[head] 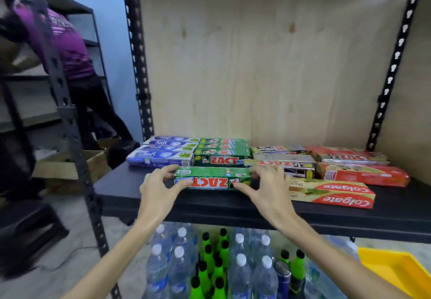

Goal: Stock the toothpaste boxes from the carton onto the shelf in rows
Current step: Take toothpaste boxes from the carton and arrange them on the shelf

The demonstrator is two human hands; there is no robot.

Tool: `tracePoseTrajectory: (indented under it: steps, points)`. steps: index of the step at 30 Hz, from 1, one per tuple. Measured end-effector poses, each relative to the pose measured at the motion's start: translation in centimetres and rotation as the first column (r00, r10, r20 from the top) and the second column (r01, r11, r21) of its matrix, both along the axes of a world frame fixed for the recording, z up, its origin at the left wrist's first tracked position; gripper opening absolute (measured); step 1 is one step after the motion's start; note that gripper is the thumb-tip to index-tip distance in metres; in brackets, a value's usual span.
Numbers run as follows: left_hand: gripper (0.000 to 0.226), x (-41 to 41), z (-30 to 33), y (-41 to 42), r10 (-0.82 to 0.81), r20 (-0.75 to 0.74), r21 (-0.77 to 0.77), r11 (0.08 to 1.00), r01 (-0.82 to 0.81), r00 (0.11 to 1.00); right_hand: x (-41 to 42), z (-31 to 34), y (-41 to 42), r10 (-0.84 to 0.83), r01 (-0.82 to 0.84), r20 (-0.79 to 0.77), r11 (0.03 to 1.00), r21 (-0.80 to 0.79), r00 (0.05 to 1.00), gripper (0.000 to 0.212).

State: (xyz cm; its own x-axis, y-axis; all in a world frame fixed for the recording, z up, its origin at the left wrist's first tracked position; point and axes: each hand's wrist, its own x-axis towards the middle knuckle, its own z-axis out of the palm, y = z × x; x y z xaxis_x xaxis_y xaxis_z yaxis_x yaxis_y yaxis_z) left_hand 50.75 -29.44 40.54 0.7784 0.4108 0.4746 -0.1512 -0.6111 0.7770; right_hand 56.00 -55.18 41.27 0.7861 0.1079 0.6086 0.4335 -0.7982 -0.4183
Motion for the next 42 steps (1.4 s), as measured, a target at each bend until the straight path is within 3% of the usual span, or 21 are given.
tracePoseTrajectory:
  steps: [7,11,17,23,27,30,32,36,39,42]
  points:
    - [0.049,1.0,0.2,2.4,0.046,-0.116,0.037,0.998,-0.042,0.992,0.8,-0.6,0.5,0.049,-0.045,0.038,0.994,-0.097,0.998,0.061]
    - [0.065,2.2,1.2,2.9,0.062,-0.217,0.077,0.996,-0.046,0.974,1.2,-0.2,-0.1,0.072,-0.069,0.011,0.977,-0.203,0.997,0.075]
    - [0.076,2.7,2.0,4.2,0.059,-0.301,0.149,0.989,-0.014,0.952,1.5,-0.5,0.0,0.073,-0.062,0.038,0.970,-0.234,0.997,0.072]
    - [0.033,2.1,1.1,4.8,-0.217,-0.140,0.036,0.974,0.224,0.966,1.4,-1.4,0.2,0.062,-0.038,0.120,0.979,-0.198,0.991,0.061]
    - [0.025,1.7,0.7,6.1,-0.369,-0.133,-0.045,0.929,0.367,0.920,1.5,-1.6,-0.1,0.130,-0.118,0.102,0.987,-0.111,0.986,0.061]
    - [0.019,2.0,0.7,6.3,-0.339,-0.143,-0.108,0.939,0.326,0.930,1.7,-1.7,0.1,0.138,-0.132,0.077,0.988,-0.082,0.987,0.053]
    - [0.027,2.4,0.9,6.3,-0.273,-0.163,-0.140,0.958,0.252,0.948,1.8,-1.9,0.0,0.151,-0.142,0.088,0.984,-0.104,0.985,0.049]
    - [0.045,2.9,1.0,5.4,-0.139,-0.188,-0.114,0.986,0.119,0.972,1.9,-1.9,-0.2,0.124,-0.104,0.099,0.977,-0.186,0.987,0.064]
    - [0.047,3.2,0.9,4.4,-0.022,-0.156,-0.077,0.997,0.010,0.987,1.7,-1.7,0.1,0.093,-0.055,0.136,0.964,-0.258,0.986,0.064]
    - [0.043,3.1,1.0,4.0,-0.017,-0.125,-0.090,0.996,0.006,0.992,1.7,-1.6,0.3,0.043,-0.004,0.131,0.958,-0.288,0.990,0.066]
